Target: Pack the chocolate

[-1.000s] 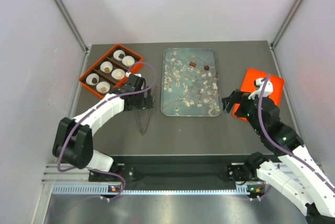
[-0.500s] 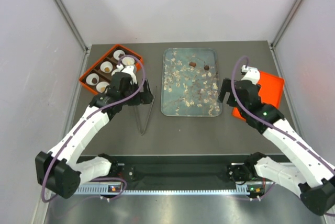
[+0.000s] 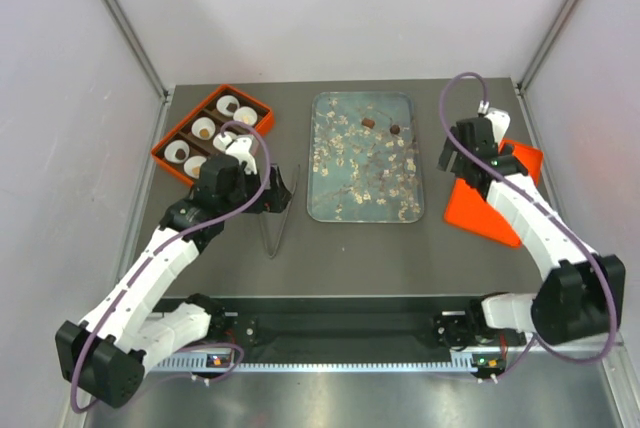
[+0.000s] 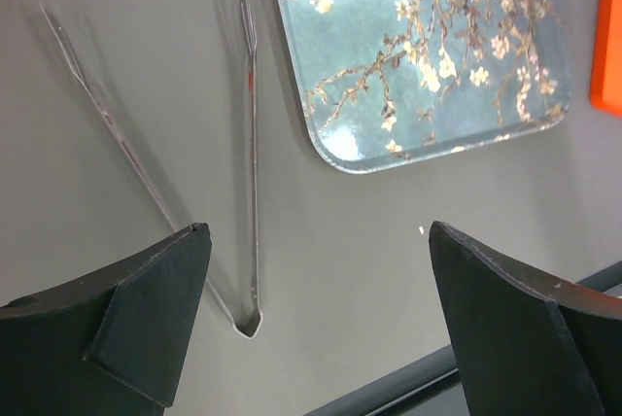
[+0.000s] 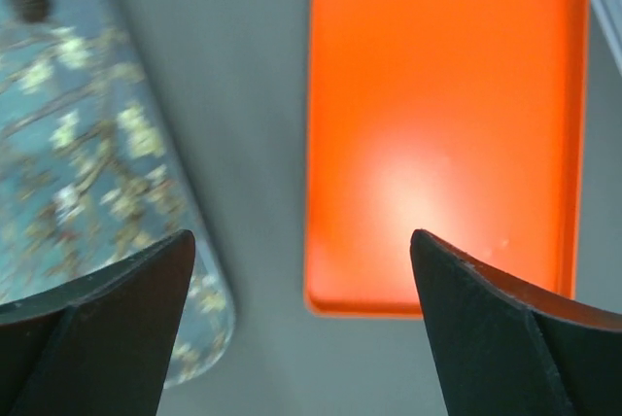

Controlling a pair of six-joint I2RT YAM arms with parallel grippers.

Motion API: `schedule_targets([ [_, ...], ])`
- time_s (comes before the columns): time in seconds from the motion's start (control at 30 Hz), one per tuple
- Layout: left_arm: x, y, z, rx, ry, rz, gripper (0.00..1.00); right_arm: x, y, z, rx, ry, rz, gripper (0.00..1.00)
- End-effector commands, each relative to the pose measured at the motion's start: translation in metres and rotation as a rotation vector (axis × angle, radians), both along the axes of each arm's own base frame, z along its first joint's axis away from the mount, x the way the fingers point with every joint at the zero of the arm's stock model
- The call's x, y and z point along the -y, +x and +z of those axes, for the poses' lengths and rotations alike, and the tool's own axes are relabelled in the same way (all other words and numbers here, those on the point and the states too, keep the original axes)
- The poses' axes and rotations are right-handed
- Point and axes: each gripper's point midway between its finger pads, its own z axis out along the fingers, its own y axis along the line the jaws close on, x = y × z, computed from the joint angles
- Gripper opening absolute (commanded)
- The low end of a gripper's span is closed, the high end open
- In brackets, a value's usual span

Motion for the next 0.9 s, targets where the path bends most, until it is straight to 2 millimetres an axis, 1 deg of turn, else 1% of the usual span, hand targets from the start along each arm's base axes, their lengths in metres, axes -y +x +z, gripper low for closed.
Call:
schedule_targets([
  [0.0,0.007,0.001,0.017,0.066,0.014,-0.086,0.99,0.017,0.028,0.008,0.023,0.015,-0.021,0.88],
  [0.03,0.008,0.001,0.017,0.066,0.014,-0.093,0.99,0.028,0.036,0.000,0.004,0.012,-0.047,0.85],
  [0.07,0.008,0.000,0.017,0.069,0.015,-0.096,0.99,0.032,0.039,-0.004,-0.006,0.016,-0.059,0.77],
  [0.1,0.008,-0.001,0.016,0.066,0.017,-0.106,0.99,0.034,0.044,-0.015,-0.036,0.028,-0.056,0.73],
  [0.13,0.008,-0.001,0.015,0.066,0.019,-0.109,0.99,0.041,0.050,-0.016,-0.032,0.036,-0.071,0.69],
  [0.17,0.008,-0.002,0.012,0.061,0.022,-0.110,0.99,0.041,0.054,-0.022,-0.042,0.056,-0.065,0.61],
  [0.2,0.007,-0.002,0.009,0.055,0.026,-0.107,0.99,0.042,0.058,-0.035,-0.072,0.065,-0.063,0.57],
  [0.27,0.007,0.000,0.007,0.050,0.033,-0.103,0.99,0.043,0.068,-0.042,-0.077,0.093,-0.060,0.50],
  [0.3,0.006,0.001,0.006,0.048,0.040,-0.098,0.99,0.040,0.071,-0.056,-0.112,0.110,-0.046,0.47],
  [0.33,0.005,0.002,0.004,0.041,0.050,-0.093,0.99,0.040,0.076,-0.057,-0.112,0.114,-0.047,0.45],
  [0.37,0.004,0.004,0.003,0.034,0.058,-0.090,0.98,0.040,0.078,-0.063,-0.124,0.116,-0.046,0.44],
  [0.4,0.002,0.004,0.002,0.029,0.069,-0.085,0.98,0.039,0.080,-0.074,-0.151,0.113,-0.048,0.43],
  [0.47,0.000,0.004,0.000,0.022,0.077,-0.076,0.98,0.042,0.086,-0.080,-0.162,0.111,-0.056,0.41],
  [0.5,0.001,0.004,0.000,0.025,0.077,-0.076,0.98,0.043,0.086,-0.088,-0.179,0.120,-0.065,0.40],
  [0.6,0.000,0.004,0.004,0.038,0.073,-0.078,0.98,0.040,0.093,-0.098,-0.187,0.139,-0.048,0.39],
  [0.67,-0.003,0.004,0.004,0.047,0.083,-0.063,0.98,0.041,0.097,-0.099,-0.190,0.132,-0.050,0.37],
  [0.7,-0.005,0.005,0.004,0.050,0.088,-0.053,0.98,0.040,0.098,-0.105,-0.206,0.134,-0.051,0.36],
  [0.73,-0.007,0.005,0.004,0.054,0.093,-0.043,0.98,0.054,0.099,-0.105,-0.203,0.138,-0.084,0.36],
  [0.83,-0.011,0.008,0.006,0.060,0.100,-0.023,0.98,0.058,0.097,-0.113,-0.217,0.136,-0.095,0.35],
  [0.87,-0.010,0.007,0.007,0.061,0.095,-0.028,0.97,0.055,0.097,-0.114,-0.218,0.143,-0.086,0.36],
])
